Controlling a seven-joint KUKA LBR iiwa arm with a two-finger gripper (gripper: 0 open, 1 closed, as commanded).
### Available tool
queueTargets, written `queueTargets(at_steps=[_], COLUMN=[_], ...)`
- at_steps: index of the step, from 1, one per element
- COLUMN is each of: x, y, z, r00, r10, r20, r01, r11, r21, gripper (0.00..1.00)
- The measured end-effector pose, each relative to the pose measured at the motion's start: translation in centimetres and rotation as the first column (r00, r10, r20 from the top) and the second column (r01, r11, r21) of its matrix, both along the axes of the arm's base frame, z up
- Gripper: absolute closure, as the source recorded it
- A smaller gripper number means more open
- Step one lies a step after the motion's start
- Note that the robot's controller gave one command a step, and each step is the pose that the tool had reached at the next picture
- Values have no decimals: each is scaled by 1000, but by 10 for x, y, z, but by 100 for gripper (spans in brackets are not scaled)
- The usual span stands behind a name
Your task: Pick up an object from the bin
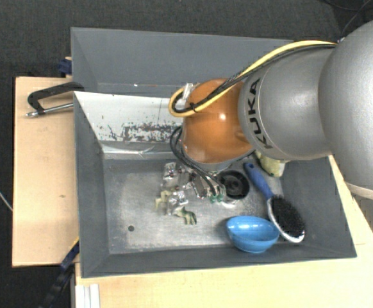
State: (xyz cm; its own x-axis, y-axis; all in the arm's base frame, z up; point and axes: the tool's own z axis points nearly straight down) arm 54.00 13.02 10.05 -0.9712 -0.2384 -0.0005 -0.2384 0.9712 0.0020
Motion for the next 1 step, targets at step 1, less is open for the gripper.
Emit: queueTargets(at_steps=[1], x=[20], y=[8], z=[155], r00=[956], r10=[295], r20=[14], r01=[-295], r11=[956], r21=[-2], gripper=[100])
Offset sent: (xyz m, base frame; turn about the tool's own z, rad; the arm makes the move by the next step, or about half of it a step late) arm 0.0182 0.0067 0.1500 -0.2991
